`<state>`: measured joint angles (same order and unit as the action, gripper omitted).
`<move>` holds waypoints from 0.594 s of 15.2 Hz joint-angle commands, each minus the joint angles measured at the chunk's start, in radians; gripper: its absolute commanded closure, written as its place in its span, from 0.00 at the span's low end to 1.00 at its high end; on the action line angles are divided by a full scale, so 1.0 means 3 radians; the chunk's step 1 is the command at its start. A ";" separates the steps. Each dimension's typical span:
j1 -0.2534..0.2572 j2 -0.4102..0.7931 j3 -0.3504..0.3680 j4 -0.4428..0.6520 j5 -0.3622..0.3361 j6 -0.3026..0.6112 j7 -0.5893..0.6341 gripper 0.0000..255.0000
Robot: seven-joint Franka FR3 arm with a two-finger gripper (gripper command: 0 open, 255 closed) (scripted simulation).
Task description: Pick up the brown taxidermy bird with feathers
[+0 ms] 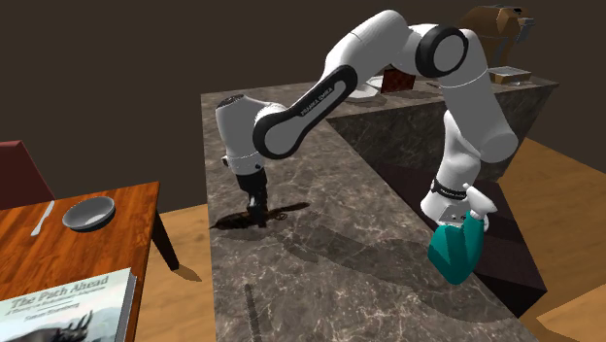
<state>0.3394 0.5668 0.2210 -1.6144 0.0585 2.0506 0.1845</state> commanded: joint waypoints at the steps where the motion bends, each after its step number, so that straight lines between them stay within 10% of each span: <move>1: -0.0001 -0.0032 0.0004 0.0021 0.0004 -0.0053 0.0005 1.00; 9: -0.0013 -0.0187 0.0019 0.0150 0.0023 -0.0333 0.0030 1.00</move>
<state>0.3364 0.5148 0.2266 -1.5758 0.0649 1.9612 0.1933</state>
